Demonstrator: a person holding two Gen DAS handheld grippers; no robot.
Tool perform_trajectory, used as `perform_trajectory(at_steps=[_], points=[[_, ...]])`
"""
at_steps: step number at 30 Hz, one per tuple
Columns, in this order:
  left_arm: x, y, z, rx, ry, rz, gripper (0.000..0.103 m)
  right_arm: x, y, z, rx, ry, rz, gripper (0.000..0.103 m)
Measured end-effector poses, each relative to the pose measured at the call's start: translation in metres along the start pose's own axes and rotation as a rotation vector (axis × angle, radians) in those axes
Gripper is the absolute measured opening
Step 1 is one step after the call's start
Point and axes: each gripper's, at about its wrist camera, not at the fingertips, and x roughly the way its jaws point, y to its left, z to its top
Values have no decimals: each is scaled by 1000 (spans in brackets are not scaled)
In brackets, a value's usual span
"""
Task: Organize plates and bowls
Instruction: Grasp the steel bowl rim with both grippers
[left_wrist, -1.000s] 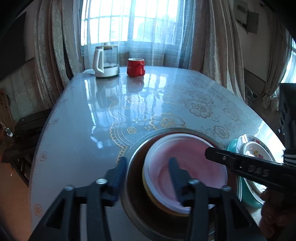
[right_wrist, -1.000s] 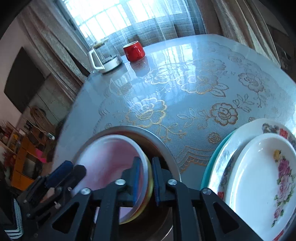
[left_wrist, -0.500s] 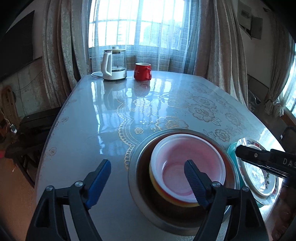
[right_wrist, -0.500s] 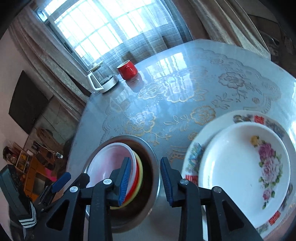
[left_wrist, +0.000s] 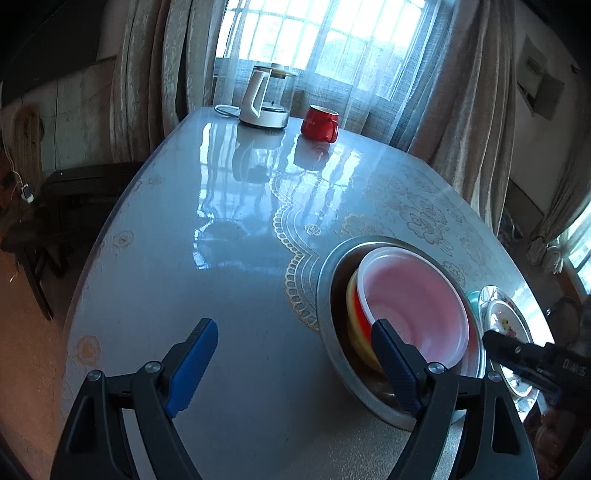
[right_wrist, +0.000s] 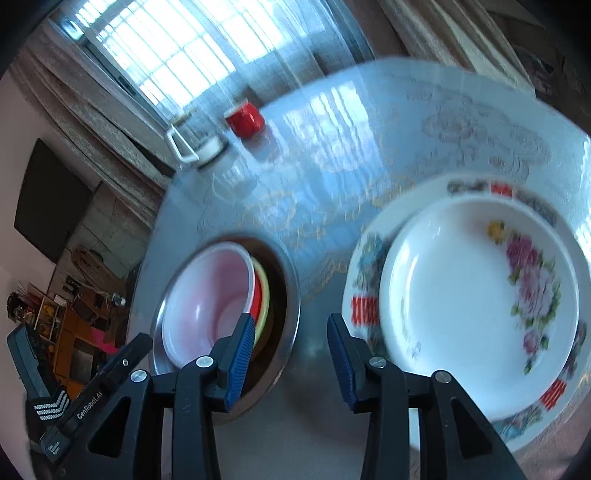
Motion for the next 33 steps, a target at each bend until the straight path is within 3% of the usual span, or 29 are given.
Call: perform_trajectory(at_steps=[2, 4, 7, 11, 17, 20, 24, 33], points=[[0, 1, 0, -7, 9, -8, 79, 5, 0, -2, 21, 39, 18, 42], [0, 2, 1, -12, 22, -17, 63, 8, 0, -5, 26, 57, 24, 42], [5, -1, 2, 7, 50, -21, 52, 13, 3, -9, 10, 82, -3, 42], [9, -7, 3, 32, 76, -28, 47, 20, 10, -12, -33, 105, -41, 42], [17, -21, 8, 146, 132, -17, 40, 31, 19, -13, -83, 140, -76, 38], [19, -24, 10, 184, 155, -20, 37, 37, 22, -11, -92, 144, -73, 32], [21, -28, 12, 208, 187, -55, 24, 45, 25, -8, -91, 133, -69, 23], [24, -28, 15, 246, 230, -57, 24, 49, 24, -7, -85, 117, -70, 19]])
